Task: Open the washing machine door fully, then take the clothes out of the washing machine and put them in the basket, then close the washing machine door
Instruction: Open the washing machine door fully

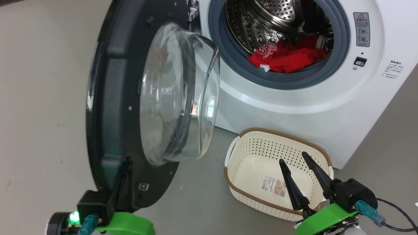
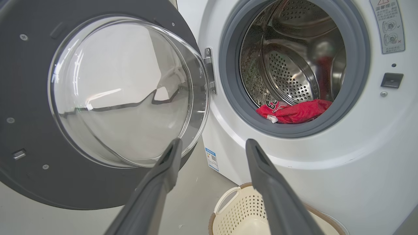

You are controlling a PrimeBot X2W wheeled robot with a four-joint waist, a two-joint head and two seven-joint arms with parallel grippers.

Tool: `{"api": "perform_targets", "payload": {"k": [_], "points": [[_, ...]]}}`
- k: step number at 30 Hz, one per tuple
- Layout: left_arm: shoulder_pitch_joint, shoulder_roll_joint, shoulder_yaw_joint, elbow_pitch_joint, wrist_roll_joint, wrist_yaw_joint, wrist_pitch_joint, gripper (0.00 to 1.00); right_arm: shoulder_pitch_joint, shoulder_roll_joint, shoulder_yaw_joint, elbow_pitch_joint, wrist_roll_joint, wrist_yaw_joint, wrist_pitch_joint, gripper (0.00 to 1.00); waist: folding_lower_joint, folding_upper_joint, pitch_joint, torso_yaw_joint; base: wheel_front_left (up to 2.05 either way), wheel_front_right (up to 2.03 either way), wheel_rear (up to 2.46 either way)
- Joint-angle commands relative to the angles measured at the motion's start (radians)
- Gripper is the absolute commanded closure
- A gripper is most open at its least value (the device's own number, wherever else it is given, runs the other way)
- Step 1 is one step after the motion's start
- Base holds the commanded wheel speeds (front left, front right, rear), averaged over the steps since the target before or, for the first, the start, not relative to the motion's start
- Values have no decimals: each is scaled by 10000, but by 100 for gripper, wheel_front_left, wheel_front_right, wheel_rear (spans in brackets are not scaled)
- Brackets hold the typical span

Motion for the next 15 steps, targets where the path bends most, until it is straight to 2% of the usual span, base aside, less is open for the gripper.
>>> {"api": "perform_targets", "payload": {"k": [1,15], "points": [[-161,296,665,10,111,295,-190,100,-201,11,227,-206,-113,35,-65,0,0,0,-19,2,0,0,0],[-470,314,1562,995,-365,719,-798,100,-367,11,273,13,-462,35,-65,0,0,0,196,-32,0,0,0]]}}
